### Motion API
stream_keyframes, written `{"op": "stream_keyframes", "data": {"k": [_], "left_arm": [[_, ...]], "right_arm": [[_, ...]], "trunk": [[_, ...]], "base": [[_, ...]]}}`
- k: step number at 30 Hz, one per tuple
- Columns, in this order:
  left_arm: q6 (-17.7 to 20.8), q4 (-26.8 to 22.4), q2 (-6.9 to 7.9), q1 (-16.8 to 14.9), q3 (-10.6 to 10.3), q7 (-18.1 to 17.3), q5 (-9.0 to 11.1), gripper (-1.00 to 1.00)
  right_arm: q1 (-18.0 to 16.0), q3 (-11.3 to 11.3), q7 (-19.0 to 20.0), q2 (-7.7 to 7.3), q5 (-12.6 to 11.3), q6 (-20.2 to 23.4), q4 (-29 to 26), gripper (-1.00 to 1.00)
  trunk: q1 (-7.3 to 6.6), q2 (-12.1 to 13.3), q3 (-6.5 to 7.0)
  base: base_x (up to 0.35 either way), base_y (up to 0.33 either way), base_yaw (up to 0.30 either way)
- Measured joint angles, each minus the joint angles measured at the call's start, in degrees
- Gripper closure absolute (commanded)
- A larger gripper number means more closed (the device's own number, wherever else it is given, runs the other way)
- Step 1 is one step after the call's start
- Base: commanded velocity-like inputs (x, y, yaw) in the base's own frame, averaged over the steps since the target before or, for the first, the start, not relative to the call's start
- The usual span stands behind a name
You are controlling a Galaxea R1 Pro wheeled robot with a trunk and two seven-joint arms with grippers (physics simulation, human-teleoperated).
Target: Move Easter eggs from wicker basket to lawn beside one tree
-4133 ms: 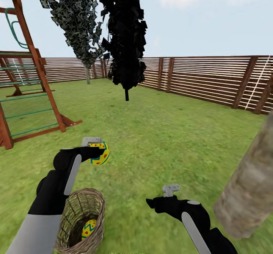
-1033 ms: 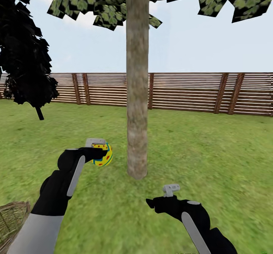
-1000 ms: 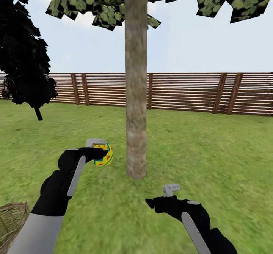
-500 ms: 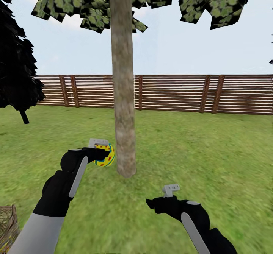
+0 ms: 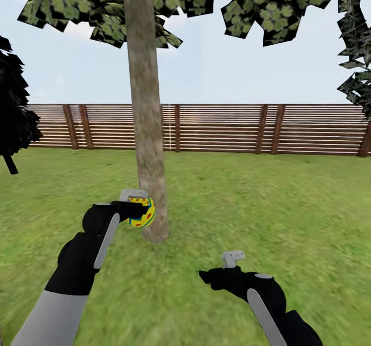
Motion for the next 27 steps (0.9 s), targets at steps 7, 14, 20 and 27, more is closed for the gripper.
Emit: {"op": "stream_keyframes", "data": {"k": [7,14,20,27], "left_arm": [[0.0,0.1,0.00,0.0,0.0,0.0,0.0,1.00],[0.0,3.2,0.00,0.0,-0.3,0.2,0.0,1.00],[0.0,10.4,0.00,-0.1,-0.6,0.3,-0.1,1.00],[0.0,14.8,-0.06,-0.1,-0.5,0.3,-0.1,1.00]], "right_arm": [[0.0,0.0,0.0,0.01,0.0,0.0,0.2,-1.00],[0.0,-0.2,-0.1,-0.03,0.0,0.0,1.2,-1.00],[0.0,-2.0,-0.1,0.00,0.0,0.0,1.6,-1.00],[0.0,-2.8,-0.1,0.02,-0.1,0.0,1.7,-1.00]], "trunk": [[0.00,0.0,0.54],[0.00,0.0,1.08],[0.00,0.0,1.54],[-0.03,0.0,2.05]], "base": [[-0.001,-0.242,-0.217],[0.000,-0.249,-0.219],[0.004,-0.092,-0.220],[0.209,-0.005,-0.207]]}}
